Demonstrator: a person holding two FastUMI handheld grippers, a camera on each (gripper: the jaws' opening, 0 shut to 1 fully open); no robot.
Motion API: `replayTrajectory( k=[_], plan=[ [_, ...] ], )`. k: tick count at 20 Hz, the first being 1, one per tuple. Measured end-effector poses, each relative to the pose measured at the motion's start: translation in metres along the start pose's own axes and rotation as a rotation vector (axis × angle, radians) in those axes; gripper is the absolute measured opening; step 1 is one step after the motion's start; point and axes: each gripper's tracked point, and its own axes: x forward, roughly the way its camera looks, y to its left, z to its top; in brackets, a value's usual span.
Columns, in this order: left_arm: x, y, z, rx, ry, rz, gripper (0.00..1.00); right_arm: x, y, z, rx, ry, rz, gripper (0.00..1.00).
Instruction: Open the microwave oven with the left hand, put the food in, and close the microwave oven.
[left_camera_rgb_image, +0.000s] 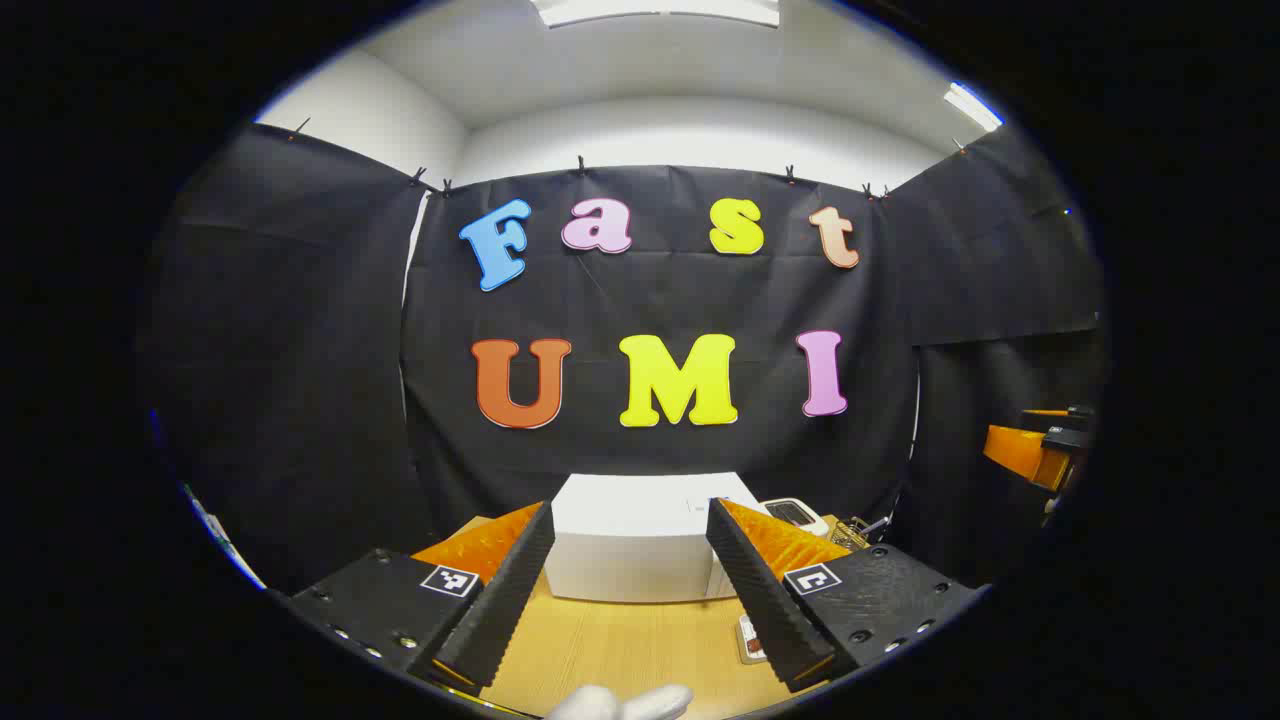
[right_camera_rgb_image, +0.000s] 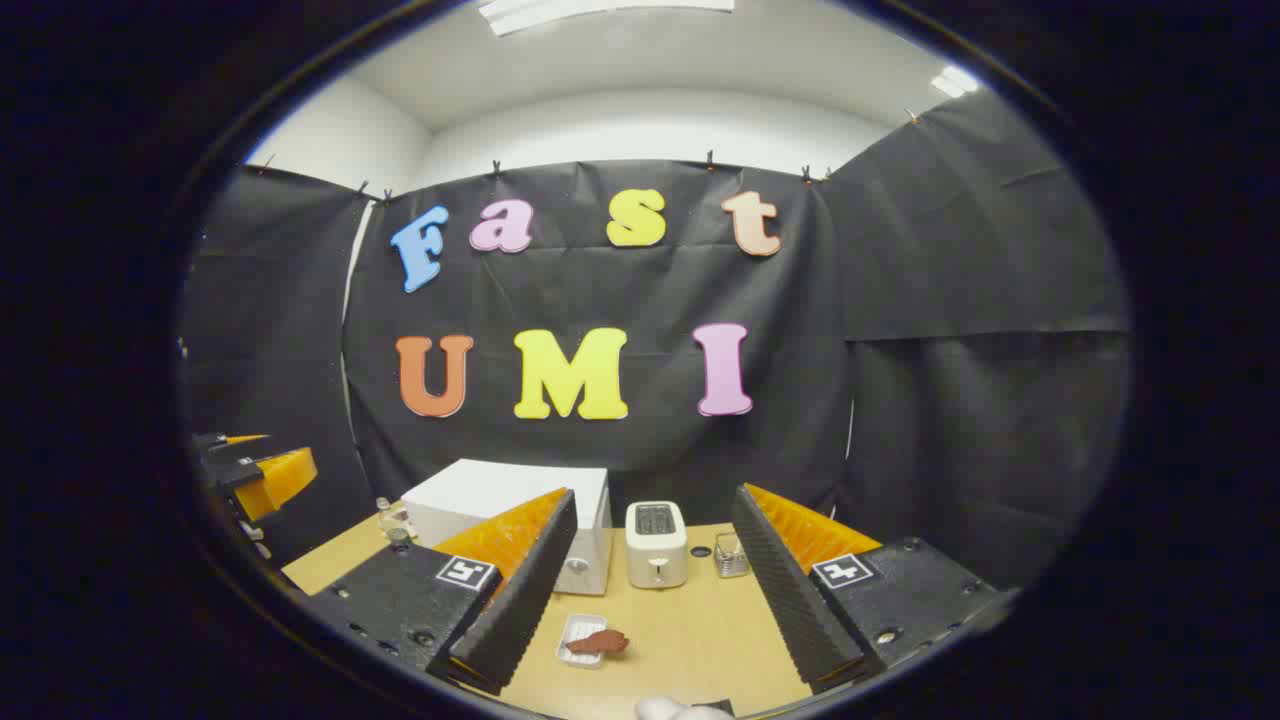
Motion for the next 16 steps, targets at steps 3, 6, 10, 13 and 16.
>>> replayTrajectory(
  k=[3, 6, 10, 13, 16],
  plan=[
    [0.004, 0.006, -0.001, 0.013, -0.008, 0.012, 0.95, 0.002, 0.000, 0.000, -0.011, 0.004, -0.007, 1.00],
    [0.007, 0.011, -0.003, 0.012, -0.005, 0.007, 0.95, 0.003, 0.003, 0.000, -0.020, -0.001, -0.015, 1.00],
    [0.011, 0.019, -0.006, 0.027, -0.002, 0.010, 0.95, 0.002, 0.009, 0.000, -0.021, -0.005, -0.023, 1.00],
    [0.015, 0.020, -0.010, 0.029, -0.006, 0.009, 0.95, 0.003, 0.013, -0.004, -0.022, 0.004, -0.021, 1.00],
    [0.028, 0.006, -0.031, 0.004, -0.001, -0.018, 0.95, 0.004, 0.009, -0.005, -0.014, 0.008, -0.030, 1.00]
  ],
)
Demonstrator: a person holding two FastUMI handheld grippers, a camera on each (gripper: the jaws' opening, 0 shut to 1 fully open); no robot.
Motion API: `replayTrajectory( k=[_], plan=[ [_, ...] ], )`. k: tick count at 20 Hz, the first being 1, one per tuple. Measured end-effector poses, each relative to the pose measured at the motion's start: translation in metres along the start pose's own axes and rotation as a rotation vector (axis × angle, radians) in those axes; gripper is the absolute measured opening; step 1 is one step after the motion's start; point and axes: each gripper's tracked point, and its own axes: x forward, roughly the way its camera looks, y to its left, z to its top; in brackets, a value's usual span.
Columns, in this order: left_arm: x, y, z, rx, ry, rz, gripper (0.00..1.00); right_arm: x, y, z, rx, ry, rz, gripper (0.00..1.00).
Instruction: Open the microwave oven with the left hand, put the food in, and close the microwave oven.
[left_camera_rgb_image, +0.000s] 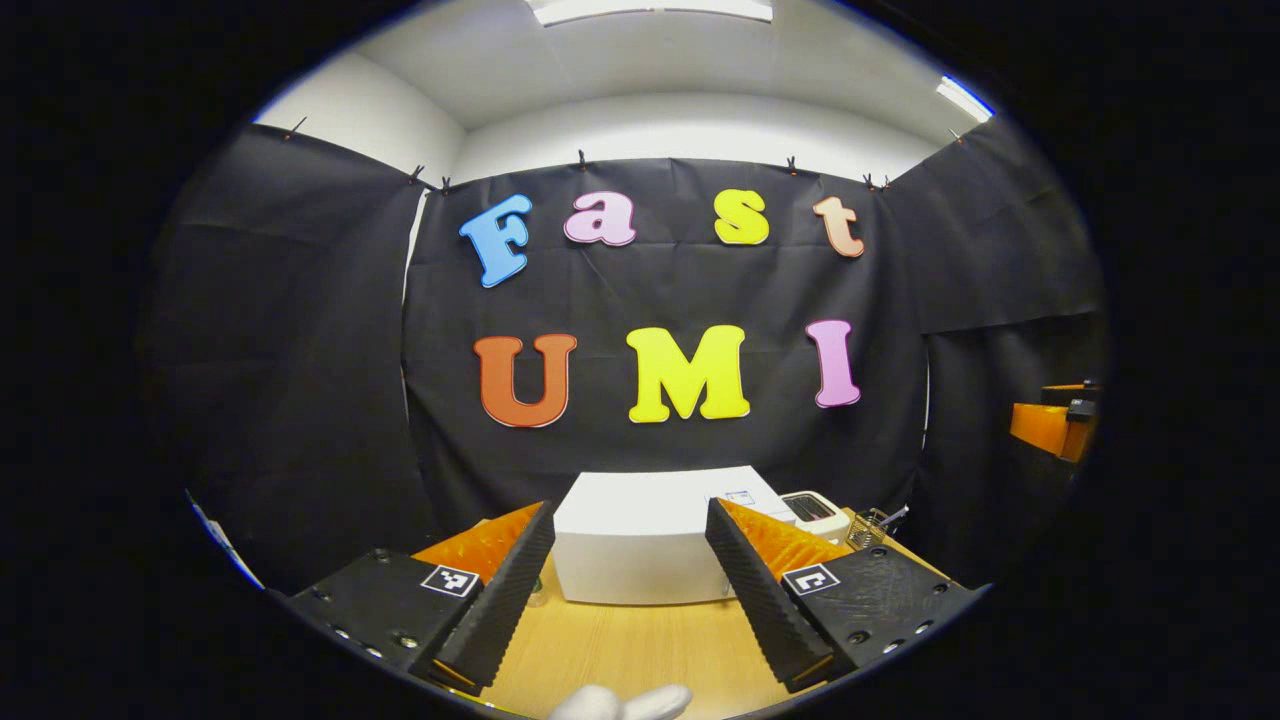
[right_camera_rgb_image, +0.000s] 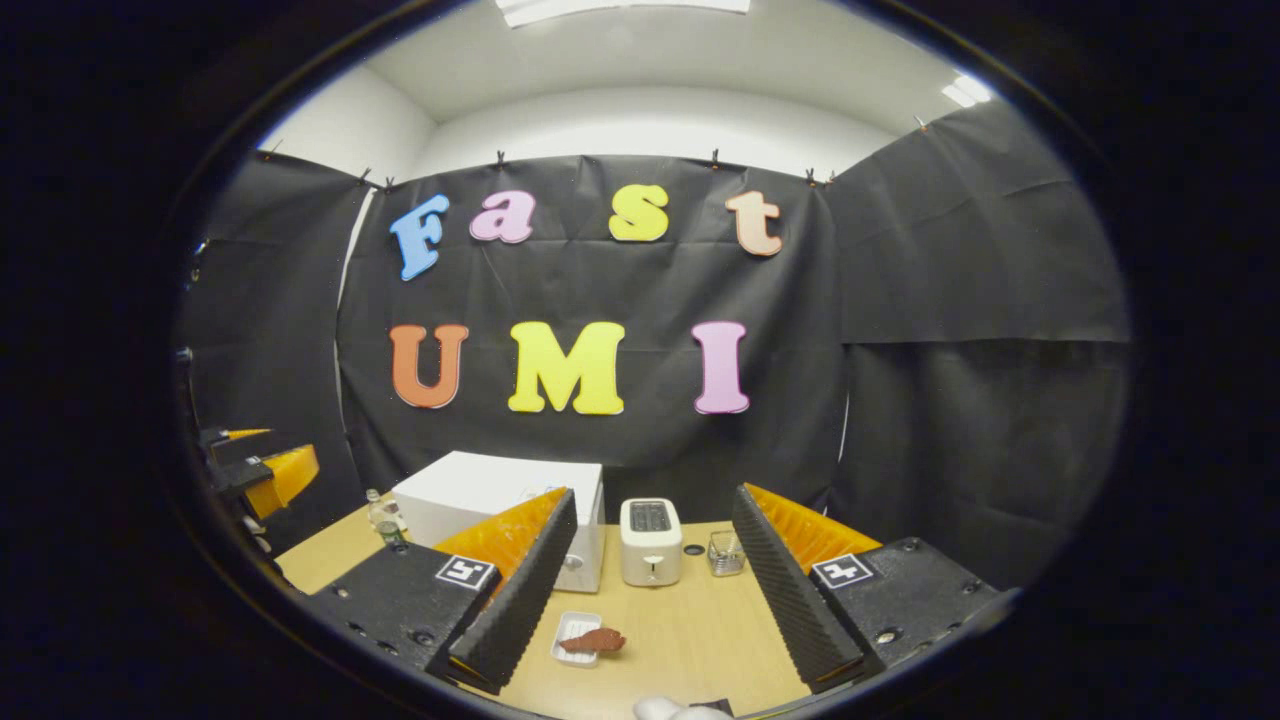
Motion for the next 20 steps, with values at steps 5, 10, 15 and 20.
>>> replayTrajectory(
  k=[5, 10, 15, 20],
  plan=[
    [0.044, -0.034, -0.064, 0.028, 0.021, -0.010, 0.93, 0.011, -0.013, 0.014, 0.012, 0.002, 0.006, 1.00],
    [0.095, -0.087, -0.137, 0.013, 0.079, -0.058, 0.94, 0.025, -0.039, 0.028, -0.014, 0.014, -0.027, 0.91],
    [0.160, -0.127, -0.206, 0.056, 0.155, -0.078, 0.95, 0.035, -0.054, 0.016, -0.082, 0.064, -0.040, 1.00],
    [0.217, -0.141, -0.242, 0.053, 0.193, -0.058, 0.95, 0.046, -0.064, 0.004, -0.094, 0.088, -0.033, 1.00]
  ],
)
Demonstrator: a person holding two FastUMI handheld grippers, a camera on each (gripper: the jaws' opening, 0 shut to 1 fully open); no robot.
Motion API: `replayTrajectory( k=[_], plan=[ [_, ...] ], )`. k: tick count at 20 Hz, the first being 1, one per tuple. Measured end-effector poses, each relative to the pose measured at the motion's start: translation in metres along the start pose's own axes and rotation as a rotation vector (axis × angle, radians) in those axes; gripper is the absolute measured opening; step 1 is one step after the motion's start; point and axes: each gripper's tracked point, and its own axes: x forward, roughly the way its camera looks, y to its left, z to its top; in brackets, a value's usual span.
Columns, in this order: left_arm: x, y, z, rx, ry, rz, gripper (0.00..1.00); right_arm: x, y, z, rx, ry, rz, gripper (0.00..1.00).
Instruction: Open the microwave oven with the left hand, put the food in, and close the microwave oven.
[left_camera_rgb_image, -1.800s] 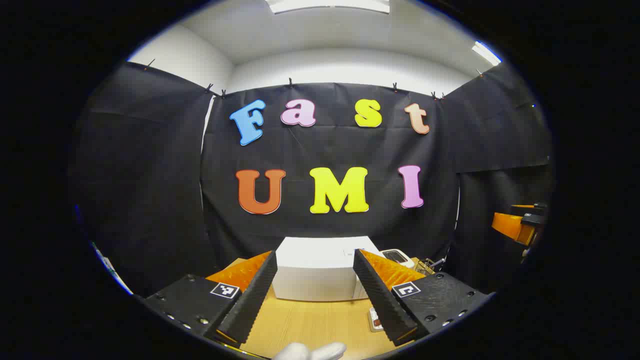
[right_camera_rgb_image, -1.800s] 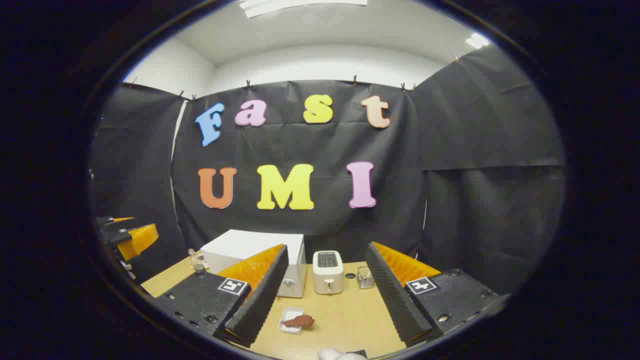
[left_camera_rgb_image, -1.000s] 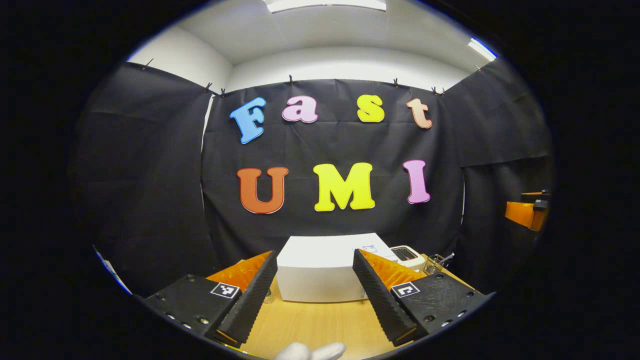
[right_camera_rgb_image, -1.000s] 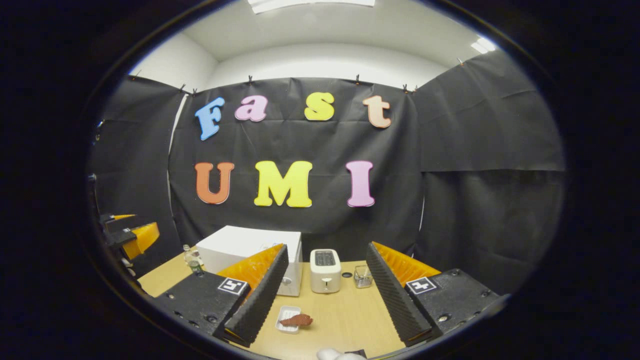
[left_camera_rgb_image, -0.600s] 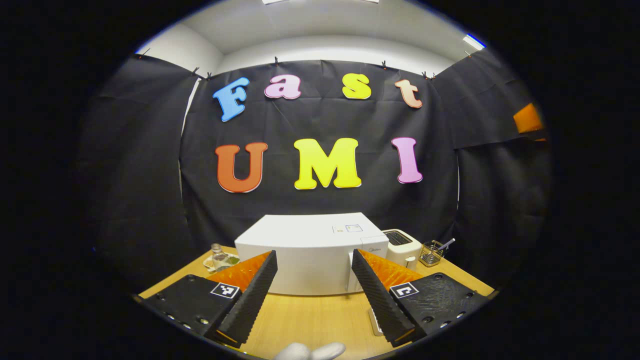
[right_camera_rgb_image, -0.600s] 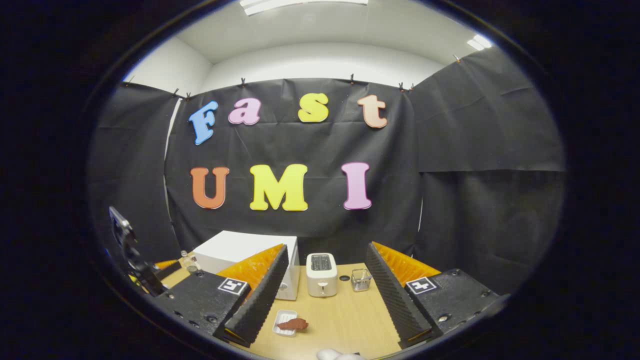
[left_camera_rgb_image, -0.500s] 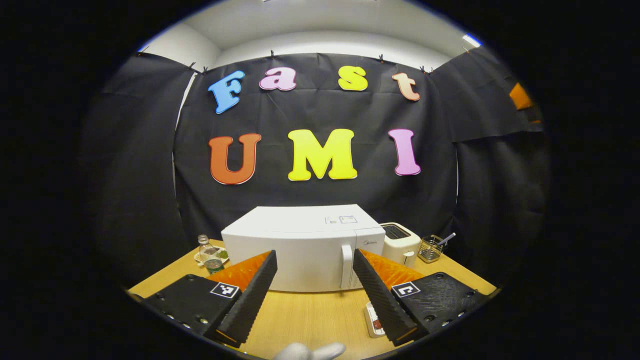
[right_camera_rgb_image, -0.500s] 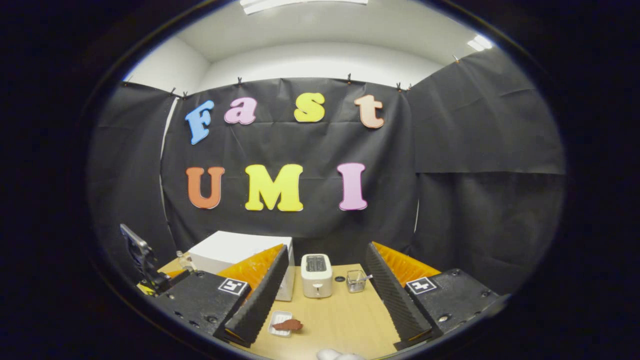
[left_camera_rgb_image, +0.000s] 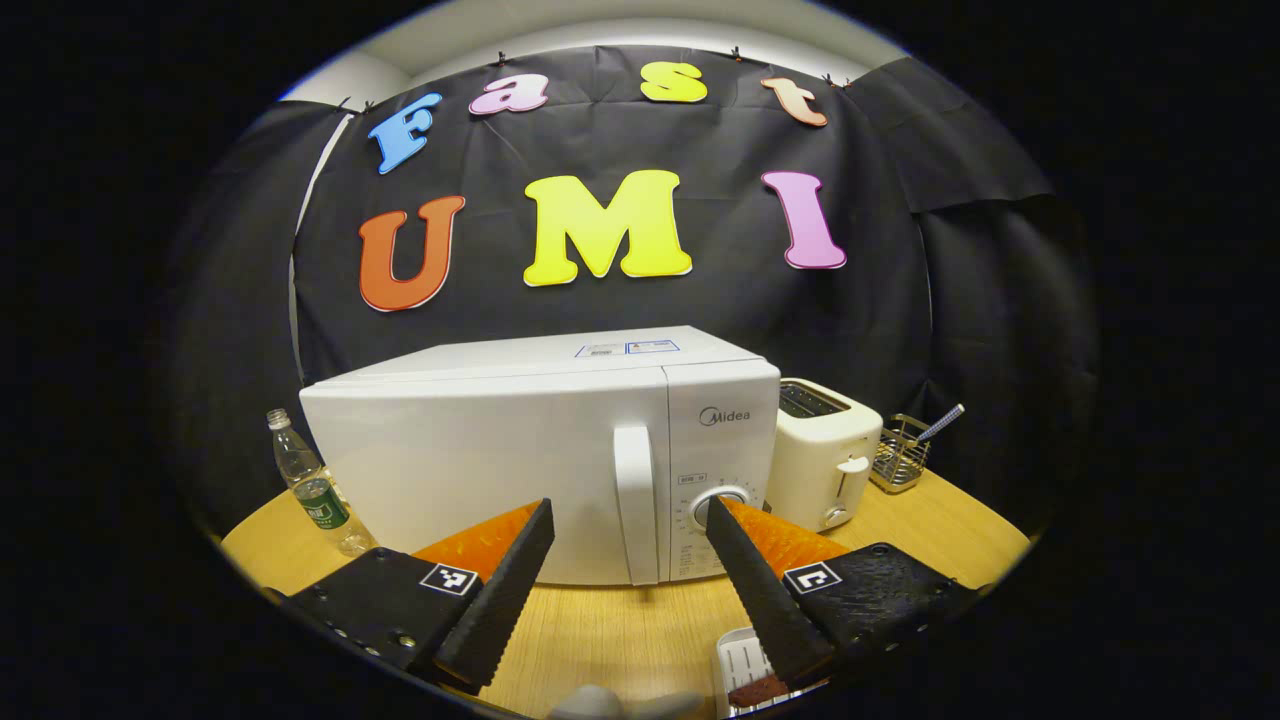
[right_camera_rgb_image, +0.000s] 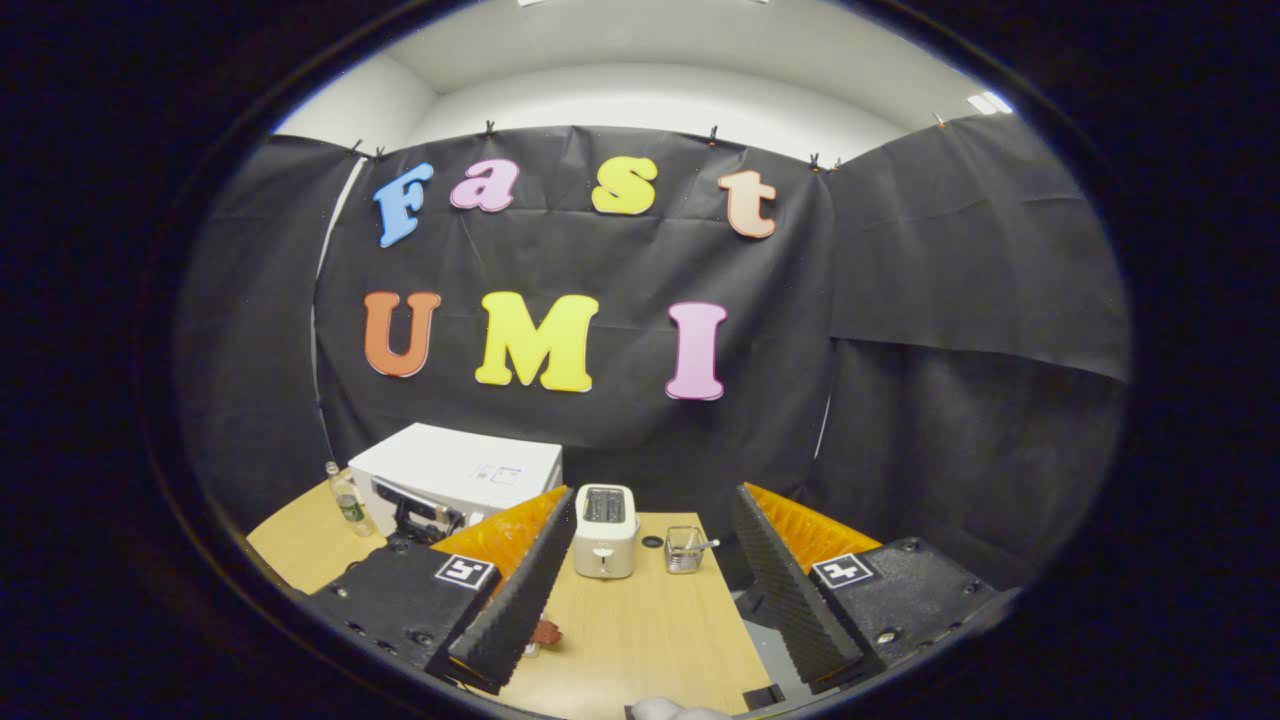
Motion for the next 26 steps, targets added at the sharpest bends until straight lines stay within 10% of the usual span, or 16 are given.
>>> replayTrajectory(
  k=[6, 7, 15, 26],
  plan=[
    [0.028, -0.009, -0.006, -0.030, 0.021, 0.005, 0.89, 0.011, -0.025, -0.011, -0.021, 0.025, -0.029, 0.96],
    [0.030, -0.006, -0.007, -0.024, 0.019, 0.015, 0.65, 0.013, -0.028, -0.013, -0.021, 0.031, -0.031, 0.96],
    [0.034, -0.006, -0.018, -0.055, 0.044, -0.087, 0.12, 0.026, -0.036, -0.021, -0.002, 0.052, -0.030, 1.00],
    [-0.001, -0.001, -0.026, -0.043, 0.050, -0.110, 0.13, 0.023, -0.019, -0.015, -0.035, 0.028, 0.034, 0.96]
  ],
)
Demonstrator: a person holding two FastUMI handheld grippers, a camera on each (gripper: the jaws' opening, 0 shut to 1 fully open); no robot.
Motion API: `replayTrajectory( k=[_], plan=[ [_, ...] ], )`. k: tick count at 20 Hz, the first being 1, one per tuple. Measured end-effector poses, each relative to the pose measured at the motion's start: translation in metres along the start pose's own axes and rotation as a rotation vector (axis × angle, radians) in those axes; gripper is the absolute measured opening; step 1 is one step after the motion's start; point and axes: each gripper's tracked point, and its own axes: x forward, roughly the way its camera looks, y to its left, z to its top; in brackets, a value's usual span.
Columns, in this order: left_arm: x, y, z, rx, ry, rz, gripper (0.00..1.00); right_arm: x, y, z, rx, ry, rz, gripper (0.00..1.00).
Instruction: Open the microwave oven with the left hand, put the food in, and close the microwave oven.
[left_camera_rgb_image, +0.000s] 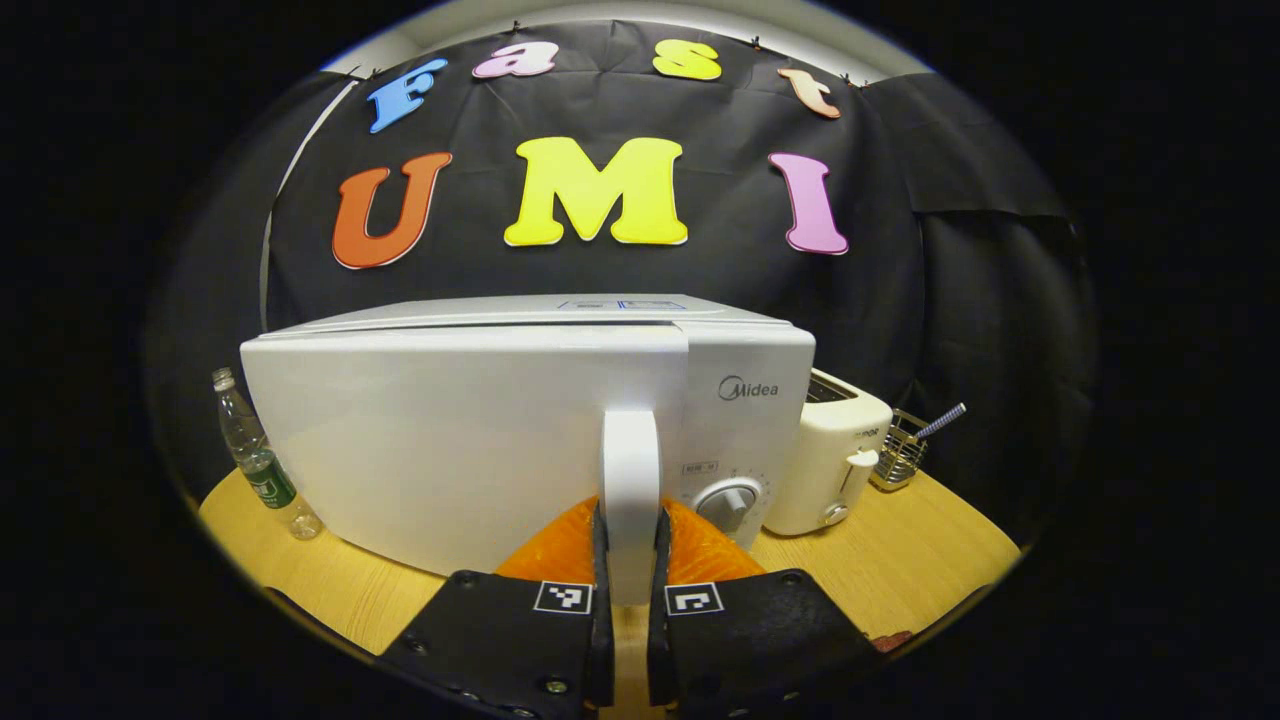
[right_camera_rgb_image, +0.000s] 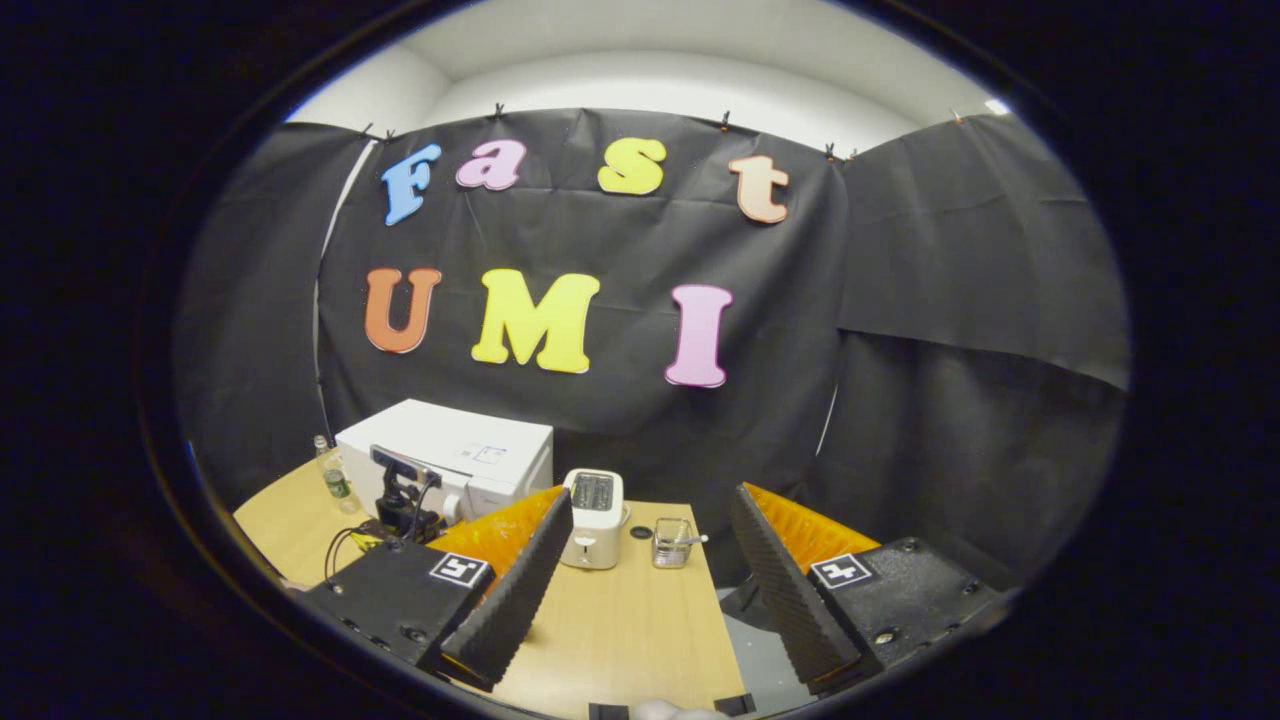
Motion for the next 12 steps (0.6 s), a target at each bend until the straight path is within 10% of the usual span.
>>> replayTrajectory(
  k=[5, 12],
  plan=[
    [-0.085, 0.027, -0.023, 0.021, 0.003, -0.054, 0.13, -0.008, 0.026, -0.007, 0.000, 0.002, 0.044, 1.00],
    [-0.182, 0.110, -0.051, 0.032, 0.072, 0.062, 0.12, -0.028, 0.093, -0.028, 0.060, 0.034, 0.151, 1.00]
  ],
)
